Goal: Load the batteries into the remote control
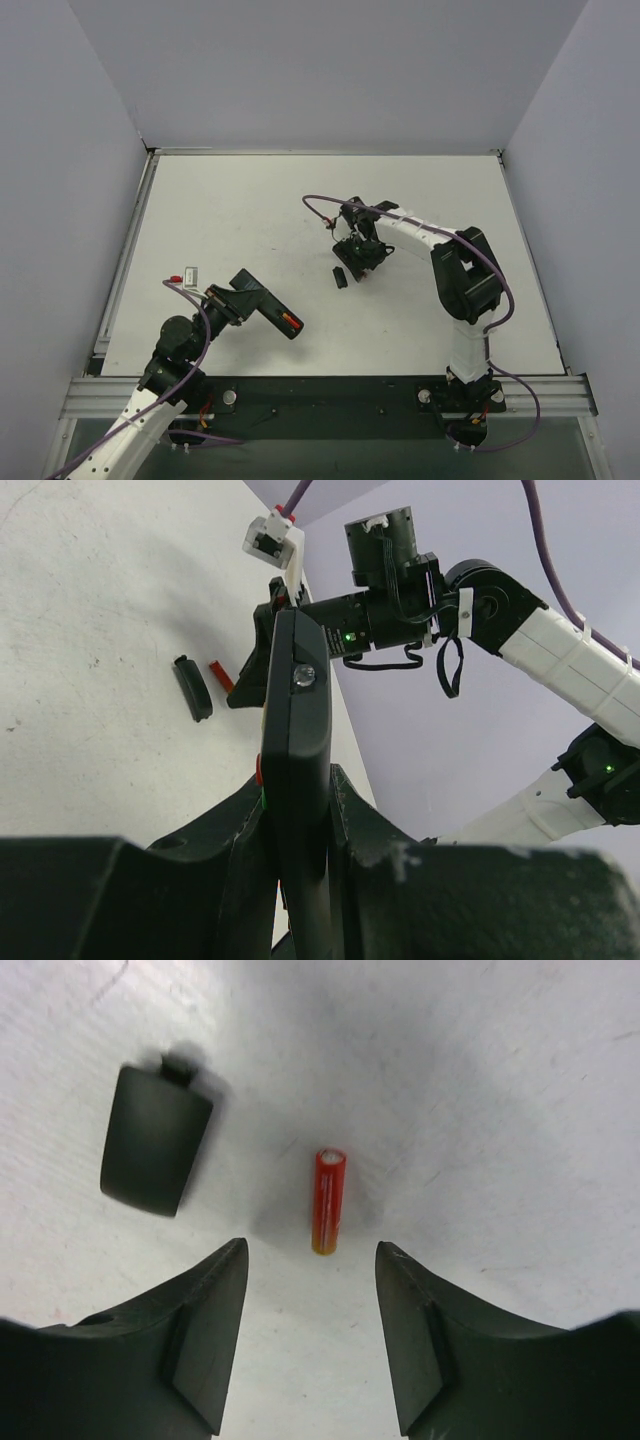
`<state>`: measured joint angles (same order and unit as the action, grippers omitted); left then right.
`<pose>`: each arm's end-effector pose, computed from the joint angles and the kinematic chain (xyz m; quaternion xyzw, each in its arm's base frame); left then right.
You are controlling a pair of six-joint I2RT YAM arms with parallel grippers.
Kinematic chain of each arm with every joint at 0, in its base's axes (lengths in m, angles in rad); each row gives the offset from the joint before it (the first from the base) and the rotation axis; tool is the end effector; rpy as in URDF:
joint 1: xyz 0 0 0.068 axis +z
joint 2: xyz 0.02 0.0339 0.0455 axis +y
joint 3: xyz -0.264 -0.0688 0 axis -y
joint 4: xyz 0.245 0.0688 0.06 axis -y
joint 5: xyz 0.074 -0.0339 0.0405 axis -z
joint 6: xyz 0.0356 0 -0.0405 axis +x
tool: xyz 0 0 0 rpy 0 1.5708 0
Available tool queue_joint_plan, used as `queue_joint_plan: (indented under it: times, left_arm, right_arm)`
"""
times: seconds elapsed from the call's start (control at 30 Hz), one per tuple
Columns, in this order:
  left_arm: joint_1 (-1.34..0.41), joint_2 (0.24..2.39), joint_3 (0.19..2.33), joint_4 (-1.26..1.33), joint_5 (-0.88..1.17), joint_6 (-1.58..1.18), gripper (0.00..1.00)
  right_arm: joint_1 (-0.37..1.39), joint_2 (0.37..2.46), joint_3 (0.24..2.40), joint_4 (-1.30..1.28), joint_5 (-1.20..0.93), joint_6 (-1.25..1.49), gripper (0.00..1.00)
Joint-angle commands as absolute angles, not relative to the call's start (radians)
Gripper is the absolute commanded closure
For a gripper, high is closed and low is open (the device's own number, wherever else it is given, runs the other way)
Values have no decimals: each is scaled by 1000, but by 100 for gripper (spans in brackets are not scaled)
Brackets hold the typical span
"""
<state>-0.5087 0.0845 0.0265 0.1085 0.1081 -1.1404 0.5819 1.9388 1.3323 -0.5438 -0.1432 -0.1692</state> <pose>0.0979 -0.0590 0.1870 -0.1765 0.6662 -0.5566 0.4640 0.3273 0.2214 0.1698 -0.3717 0.9020 0.1111 0.1894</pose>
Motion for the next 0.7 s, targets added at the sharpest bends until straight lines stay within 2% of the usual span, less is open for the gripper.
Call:
queue_joint_plan:
  times: [0.0, 0.57, 0.67]
  left_arm:
    - [-506, 63, 44, 129, 104, -1131, 100]
    - [-506, 57, 48, 112, 100, -1126, 100]
    - [-506, 63, 48, 114, 100, -1127, 100]
  right_arm:
    - [577, 1997, 1403, -538, -109, -130, 53]
    - [592, 2094, 1459, -537, -95, -130, 71]
    - [601, 2100, 1463, -538, -86, -127, 77]
